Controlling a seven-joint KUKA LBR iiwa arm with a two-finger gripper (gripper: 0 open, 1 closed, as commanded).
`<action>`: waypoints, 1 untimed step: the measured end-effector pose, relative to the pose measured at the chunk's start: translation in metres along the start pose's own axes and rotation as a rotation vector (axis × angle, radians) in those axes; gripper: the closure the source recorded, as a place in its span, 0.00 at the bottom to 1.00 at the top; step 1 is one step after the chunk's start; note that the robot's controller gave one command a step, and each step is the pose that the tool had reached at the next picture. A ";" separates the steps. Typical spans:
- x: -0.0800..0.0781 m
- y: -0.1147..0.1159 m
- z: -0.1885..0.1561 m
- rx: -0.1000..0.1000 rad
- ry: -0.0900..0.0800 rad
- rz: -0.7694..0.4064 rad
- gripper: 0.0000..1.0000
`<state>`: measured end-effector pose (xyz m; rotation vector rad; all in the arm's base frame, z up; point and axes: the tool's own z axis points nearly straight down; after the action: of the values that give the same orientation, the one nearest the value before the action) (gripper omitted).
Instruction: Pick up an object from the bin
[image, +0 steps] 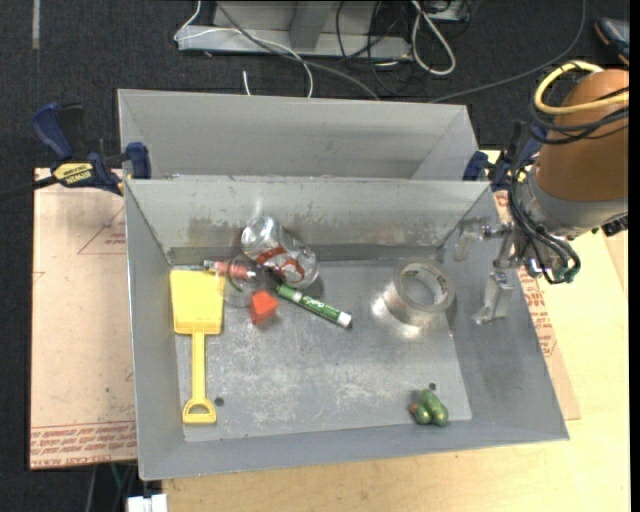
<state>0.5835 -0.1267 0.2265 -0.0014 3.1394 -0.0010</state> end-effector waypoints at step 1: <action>0.000 0.000 0.000 0.000 0.000 0.000 0.00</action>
Offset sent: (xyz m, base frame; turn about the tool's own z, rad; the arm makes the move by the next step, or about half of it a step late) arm 0.0154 -0.0278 -0.1565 -0.0316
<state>0.5835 -0.1267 0.2265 -0.0013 3.1394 -0.0010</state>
